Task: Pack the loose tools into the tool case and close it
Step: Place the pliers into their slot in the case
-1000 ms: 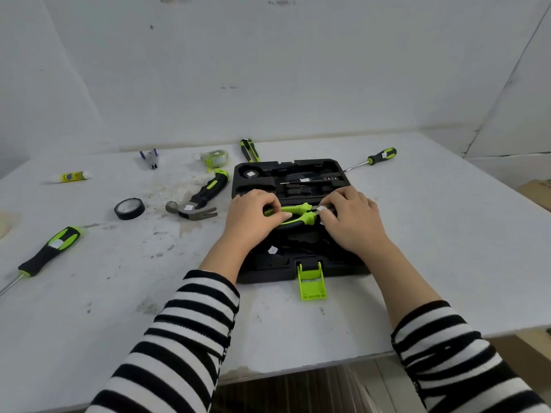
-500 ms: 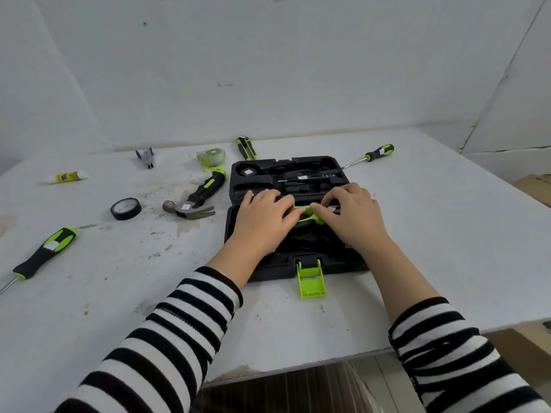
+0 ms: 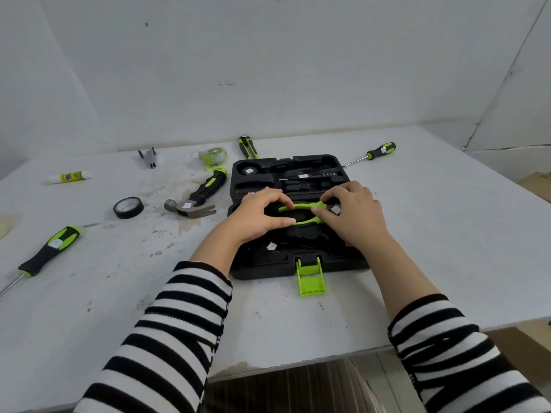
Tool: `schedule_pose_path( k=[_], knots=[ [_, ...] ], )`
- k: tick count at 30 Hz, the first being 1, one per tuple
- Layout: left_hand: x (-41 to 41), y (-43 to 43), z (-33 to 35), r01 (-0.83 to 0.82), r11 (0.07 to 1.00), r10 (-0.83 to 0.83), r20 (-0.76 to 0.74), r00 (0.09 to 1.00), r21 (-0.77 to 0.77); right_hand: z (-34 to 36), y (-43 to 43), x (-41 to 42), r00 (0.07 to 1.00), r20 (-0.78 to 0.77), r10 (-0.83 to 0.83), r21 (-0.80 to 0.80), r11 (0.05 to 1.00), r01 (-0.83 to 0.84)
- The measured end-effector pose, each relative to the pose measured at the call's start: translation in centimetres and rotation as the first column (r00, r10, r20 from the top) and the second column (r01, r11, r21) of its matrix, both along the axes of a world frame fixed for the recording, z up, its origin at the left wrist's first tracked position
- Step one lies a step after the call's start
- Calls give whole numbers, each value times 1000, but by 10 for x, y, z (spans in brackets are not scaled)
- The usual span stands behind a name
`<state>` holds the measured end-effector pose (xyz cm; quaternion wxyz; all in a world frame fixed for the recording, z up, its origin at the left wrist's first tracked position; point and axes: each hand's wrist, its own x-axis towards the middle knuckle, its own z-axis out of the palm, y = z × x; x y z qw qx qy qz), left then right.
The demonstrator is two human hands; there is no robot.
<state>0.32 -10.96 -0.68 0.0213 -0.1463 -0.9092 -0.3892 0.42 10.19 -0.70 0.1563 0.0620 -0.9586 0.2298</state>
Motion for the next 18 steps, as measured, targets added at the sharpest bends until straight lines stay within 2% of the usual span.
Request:
schedule_pose_path(
  k=[4,5,7,9,10,12,14,18],
  knots=[
    [4,4,-1,-13,1000,13,-16,1000,0,-1,-4,-1,1000,13,-27,28,999,27],
    [6,5,0,-21,1000,20,-17,1000,-20,-1,-4,-2,999,4,-41,-13,999,41],
    [8,6,2,-5,996,3,-22,1000,-90,1,-3,-2,995,-39,-93,-191,978,84],
    [7,8,2,-8,980,-1,-50,999,-198,3,0,-2,982,-69,-176,-349,926,142],
    [5,9,0,-49,963,30,-75,997,-265,3,2,-2,977,-53,-205,-379,910,171],
    [4,15,-7,-189,910,152,-126,980,-369,3,3,-4,976,18,-217,-370,906,208],
    [4,19,-11,-300,871,264,-145,954,-389,3,4,-7,975,88,-204,-357,907,222],
    [0,16,-11,-368,849,293,-243,925,-379,6,7,-9,960,207,-189,-314,916,248]
  ],
)
